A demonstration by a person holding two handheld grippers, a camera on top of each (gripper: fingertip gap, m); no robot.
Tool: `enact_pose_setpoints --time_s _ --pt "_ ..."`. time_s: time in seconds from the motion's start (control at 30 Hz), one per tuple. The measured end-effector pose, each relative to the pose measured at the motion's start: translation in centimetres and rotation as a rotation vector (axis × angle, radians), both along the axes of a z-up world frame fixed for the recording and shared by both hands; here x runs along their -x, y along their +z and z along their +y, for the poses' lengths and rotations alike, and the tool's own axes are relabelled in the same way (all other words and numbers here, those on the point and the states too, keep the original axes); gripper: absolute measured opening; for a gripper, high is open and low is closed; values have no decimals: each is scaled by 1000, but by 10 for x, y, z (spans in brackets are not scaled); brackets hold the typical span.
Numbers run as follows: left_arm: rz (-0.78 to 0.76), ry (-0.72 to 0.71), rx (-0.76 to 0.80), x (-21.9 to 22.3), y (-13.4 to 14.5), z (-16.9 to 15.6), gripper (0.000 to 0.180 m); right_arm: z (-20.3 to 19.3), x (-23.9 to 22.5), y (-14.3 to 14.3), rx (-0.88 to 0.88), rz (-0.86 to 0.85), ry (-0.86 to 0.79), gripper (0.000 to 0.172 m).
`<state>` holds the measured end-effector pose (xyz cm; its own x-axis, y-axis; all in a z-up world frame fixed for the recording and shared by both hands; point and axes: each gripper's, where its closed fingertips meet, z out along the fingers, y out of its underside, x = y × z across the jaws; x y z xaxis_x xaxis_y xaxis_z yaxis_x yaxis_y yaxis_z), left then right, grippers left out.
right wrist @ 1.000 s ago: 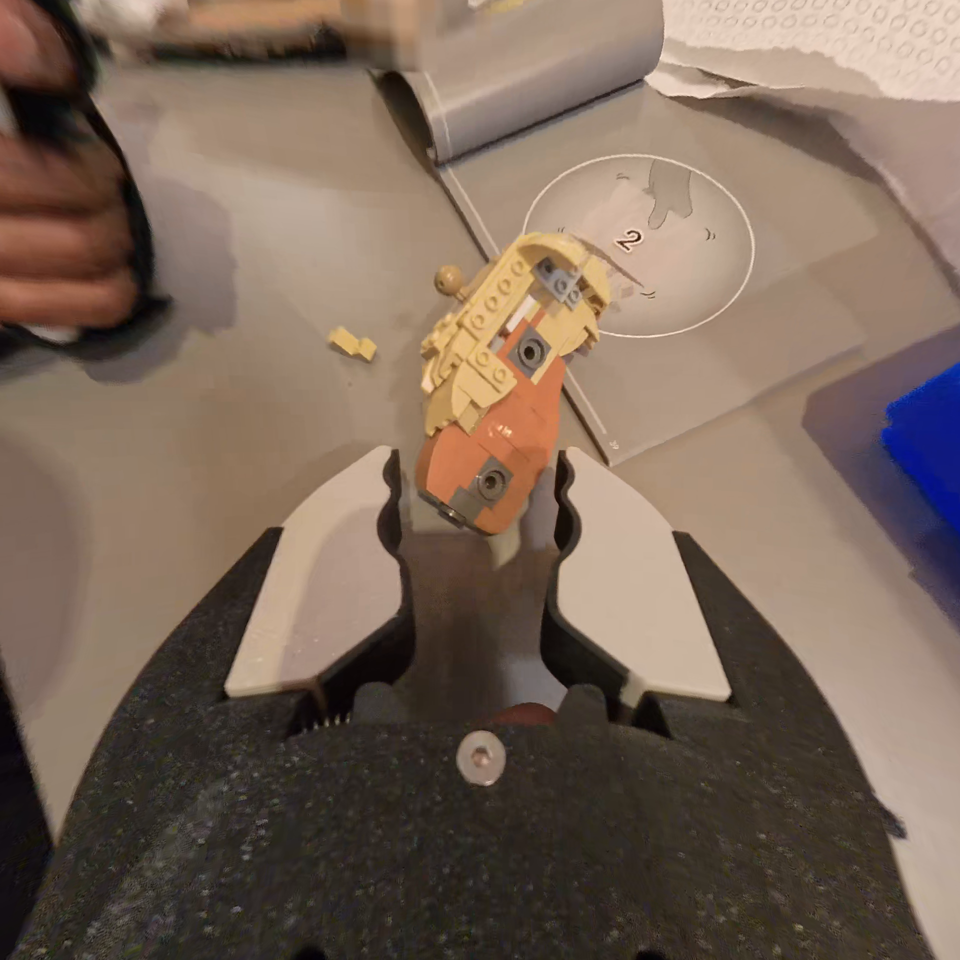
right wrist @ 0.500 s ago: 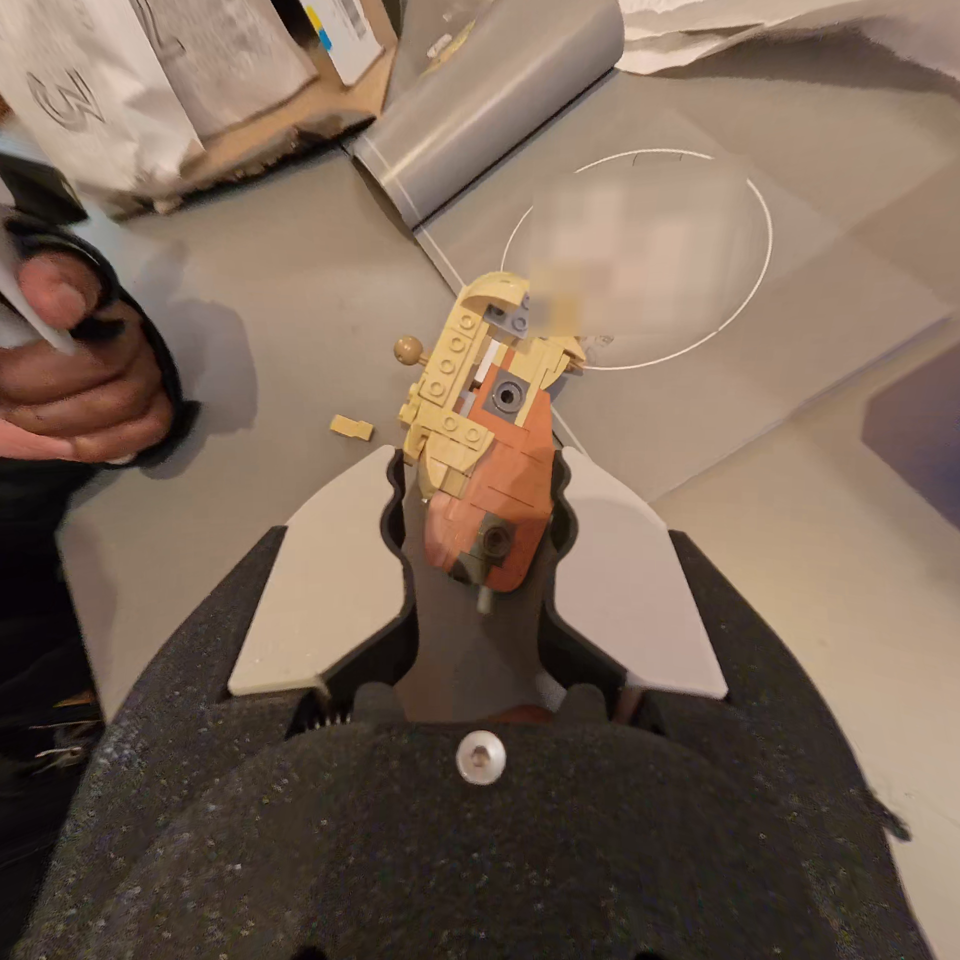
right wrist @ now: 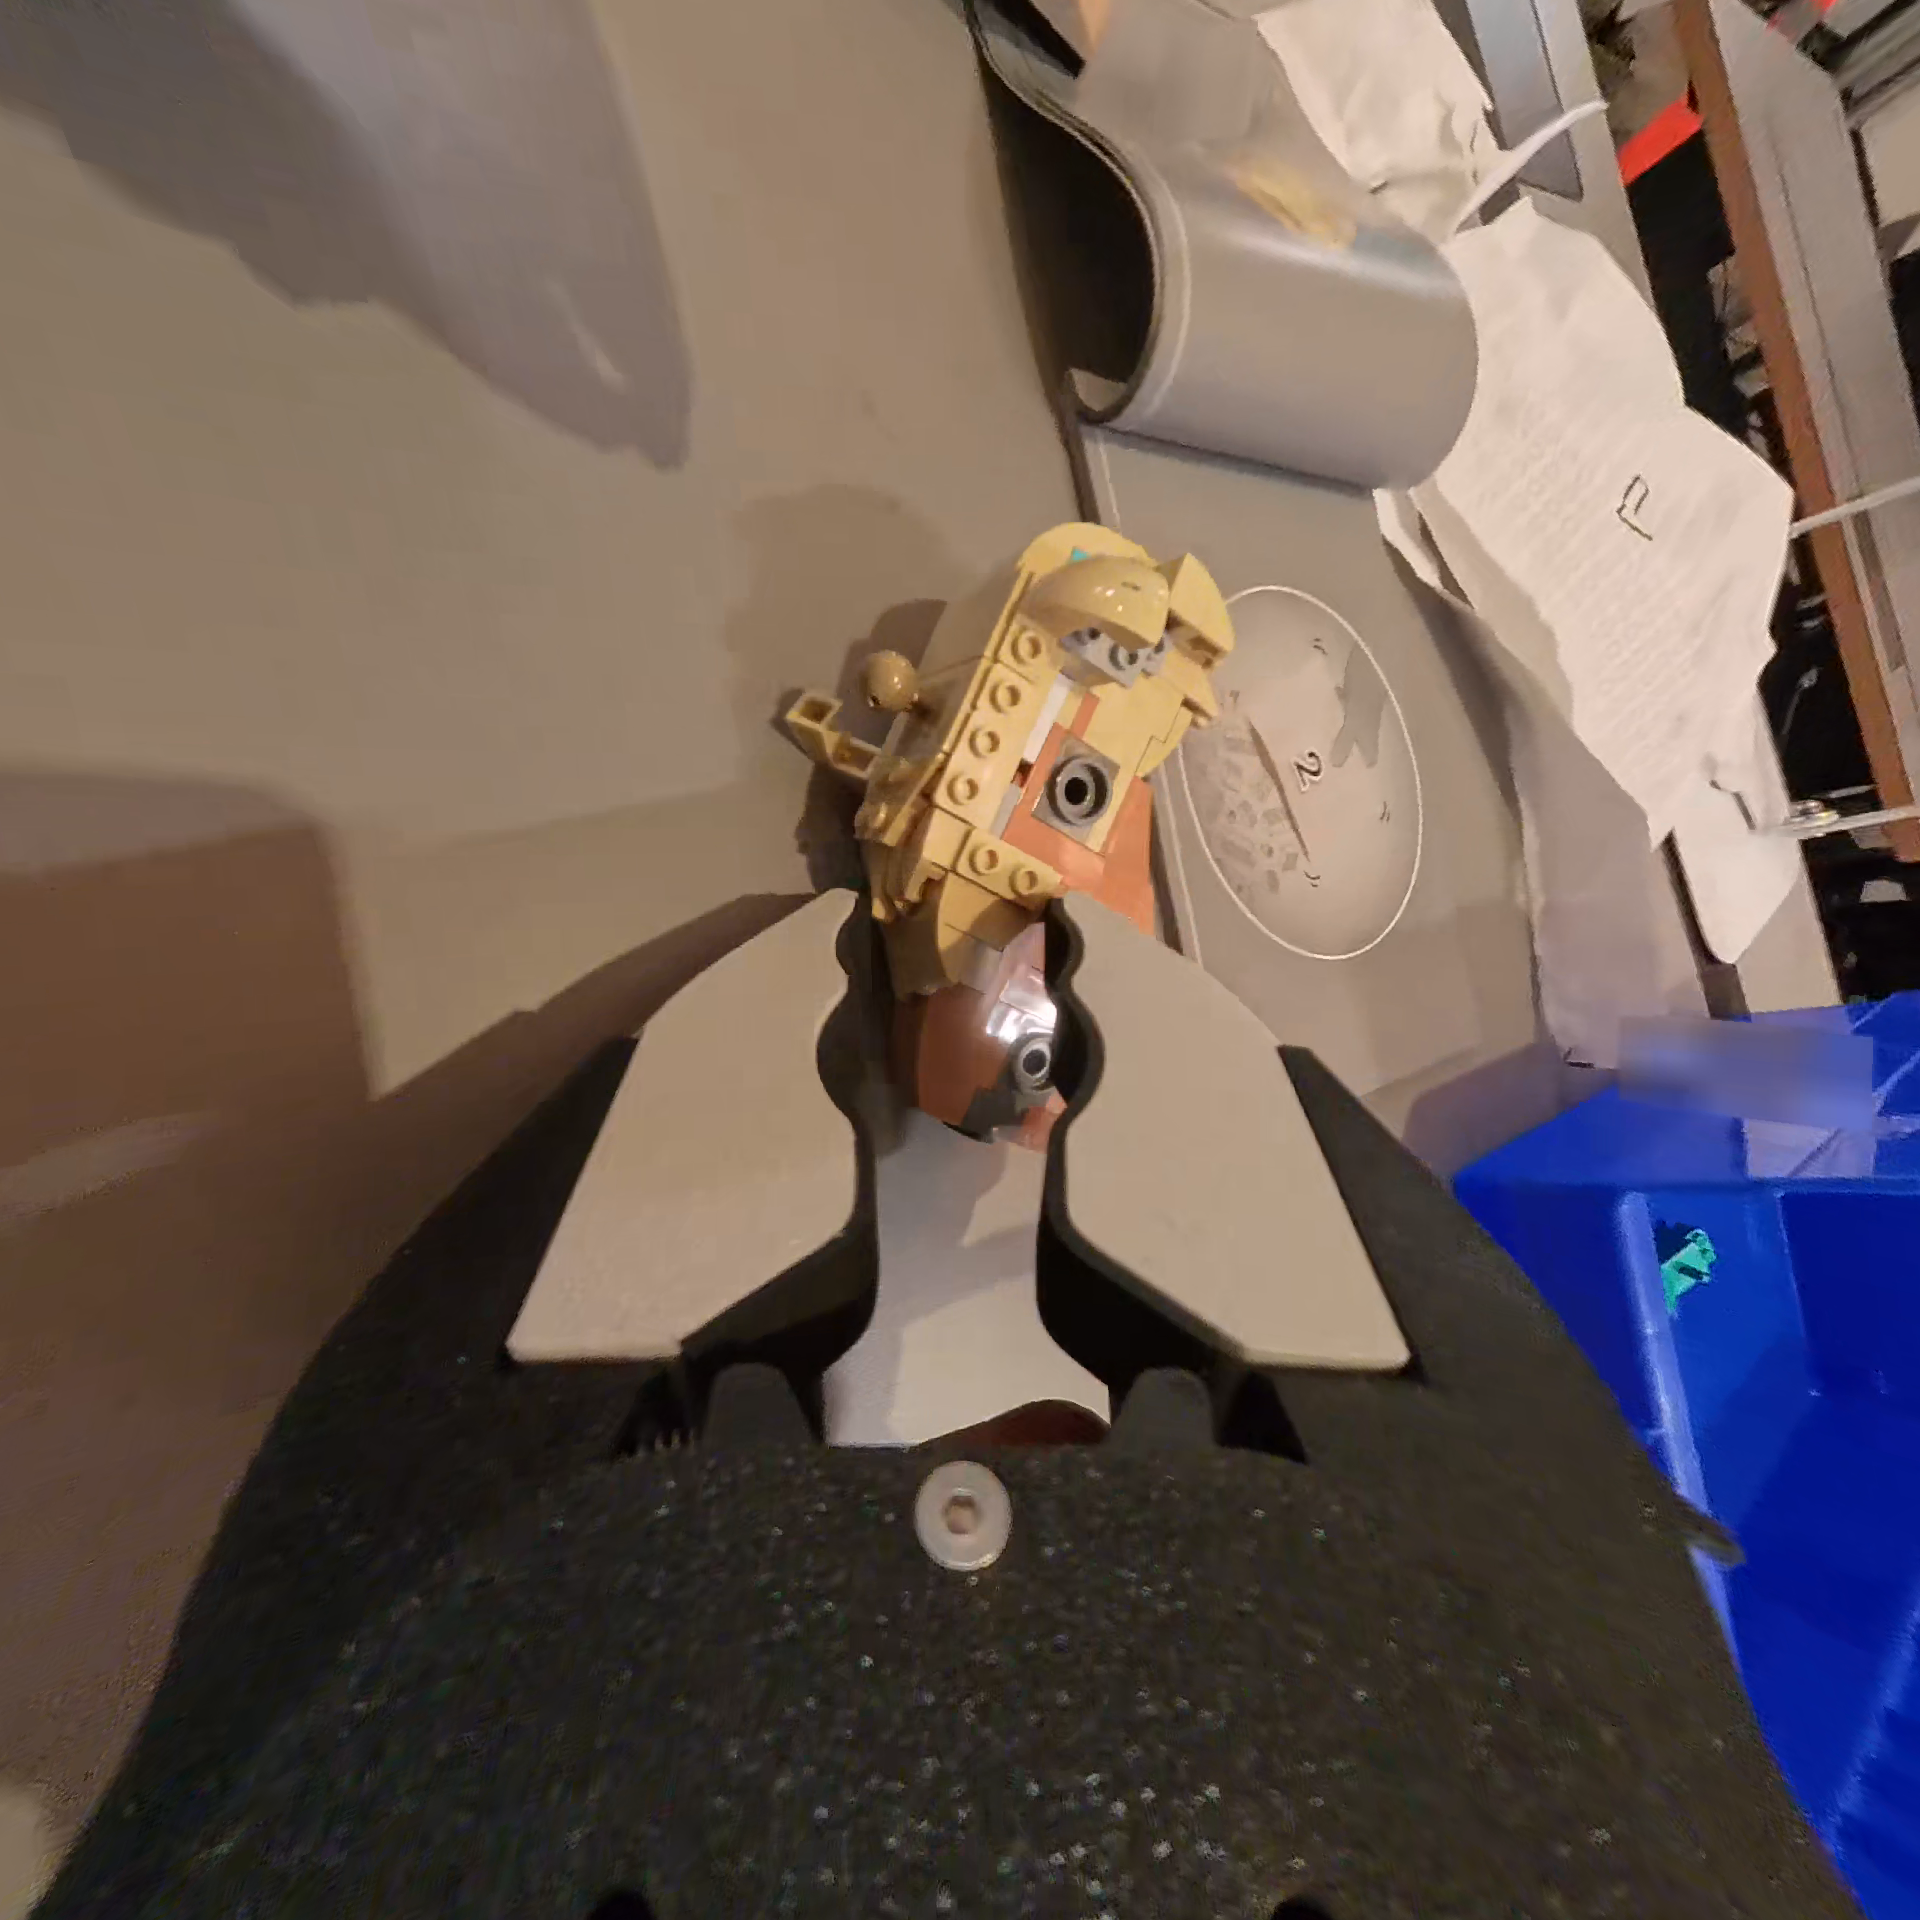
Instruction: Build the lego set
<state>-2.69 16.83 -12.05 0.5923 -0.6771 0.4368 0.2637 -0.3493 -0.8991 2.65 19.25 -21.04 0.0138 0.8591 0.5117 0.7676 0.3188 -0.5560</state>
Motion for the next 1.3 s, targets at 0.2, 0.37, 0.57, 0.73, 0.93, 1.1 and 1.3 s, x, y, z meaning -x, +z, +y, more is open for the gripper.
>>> enact_pose_setpoints --time_s 0.2,0.37,0.57,0.73,0.93,1.1,1.3 --pt "122 -23 159 7 -26 12 7 0 -9 18 352 164 -16 42" --pt "194 -50 237 2 -41 21 7 29 -15 13 646 209 -88 52" --pt "245 -21 286 9 -55 22 7 13 -3 -4 807 118 18 57" --pt "306 -47 314 8 -70 18 7 2 6 -5 851 64 86 52" --pt "329 -43 305 8 -72 17 7 -23 13 -5 929 21 109 39" --pt "348 -25 304 12 -74 18 7 -25 18 -3 992 46 54 33" --pt "361 -18 289 18 -73 15 7 -26 22 1 933 84 37 31"
